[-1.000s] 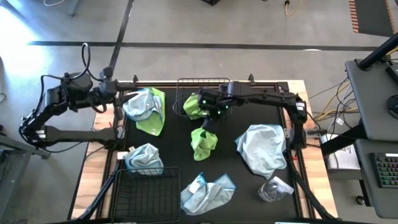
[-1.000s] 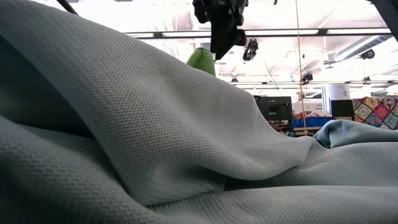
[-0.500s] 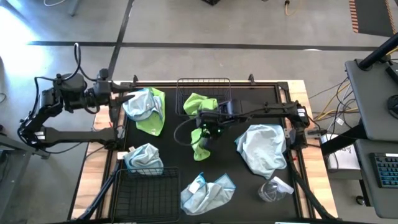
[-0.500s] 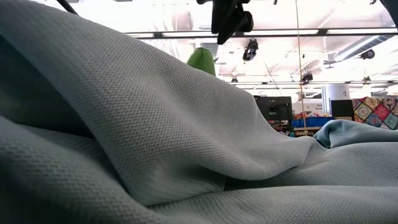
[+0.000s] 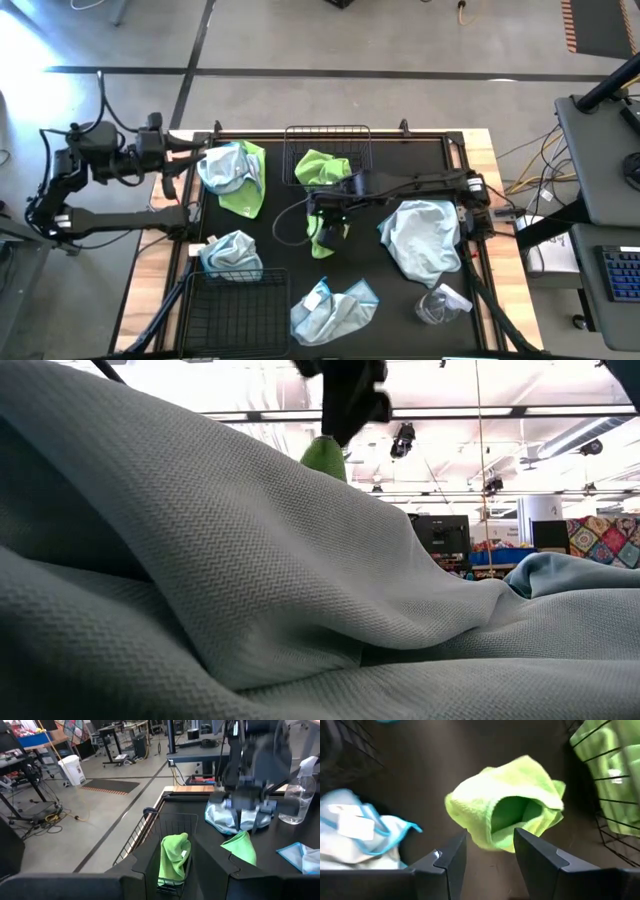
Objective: Sort microfiber towel by color & place in baskets
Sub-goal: Put the green microfiber towel into the top black wire basket
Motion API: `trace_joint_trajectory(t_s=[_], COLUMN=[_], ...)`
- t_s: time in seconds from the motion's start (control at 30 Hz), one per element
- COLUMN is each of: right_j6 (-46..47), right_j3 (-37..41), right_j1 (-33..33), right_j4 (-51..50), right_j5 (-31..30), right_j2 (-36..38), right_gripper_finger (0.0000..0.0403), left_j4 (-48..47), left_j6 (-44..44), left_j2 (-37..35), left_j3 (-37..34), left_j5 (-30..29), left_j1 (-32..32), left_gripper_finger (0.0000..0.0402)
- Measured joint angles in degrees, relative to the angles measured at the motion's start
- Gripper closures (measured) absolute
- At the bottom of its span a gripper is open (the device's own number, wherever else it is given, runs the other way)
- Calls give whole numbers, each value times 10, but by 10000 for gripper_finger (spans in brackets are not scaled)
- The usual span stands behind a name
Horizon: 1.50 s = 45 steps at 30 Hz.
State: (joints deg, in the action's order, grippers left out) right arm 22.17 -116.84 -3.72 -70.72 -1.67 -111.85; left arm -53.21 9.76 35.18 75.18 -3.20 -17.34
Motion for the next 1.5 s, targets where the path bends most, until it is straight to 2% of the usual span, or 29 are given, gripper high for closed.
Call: trace_joint_trajectory(t_s=[0.47,0.83,0.97,1.23,1.5], right_j6=[-44,-57,-57,-57,-34], right_j3=[0,0,0,0,-5], right_j1=[14,20,20,20,20], right_j4=[-1,0,2,3,-4], right_j5=[0,1,1,1,2], right_j2=[-114,-144,-141,-137,-131], right_gripper_finger=[248,249,276,384,393], left_j4=[-9,-9,-9,-9,-9], left_j6=[1,-10,-18,-29,-34], left_j2=[-38,-51,-54,-57,-57], left_j3=[0,0,0,0,0], left_j5=[10,10,9,9,9], left_j1=[0,0,0,0,0], left_gripper_finger=[306,306,306,306,306])
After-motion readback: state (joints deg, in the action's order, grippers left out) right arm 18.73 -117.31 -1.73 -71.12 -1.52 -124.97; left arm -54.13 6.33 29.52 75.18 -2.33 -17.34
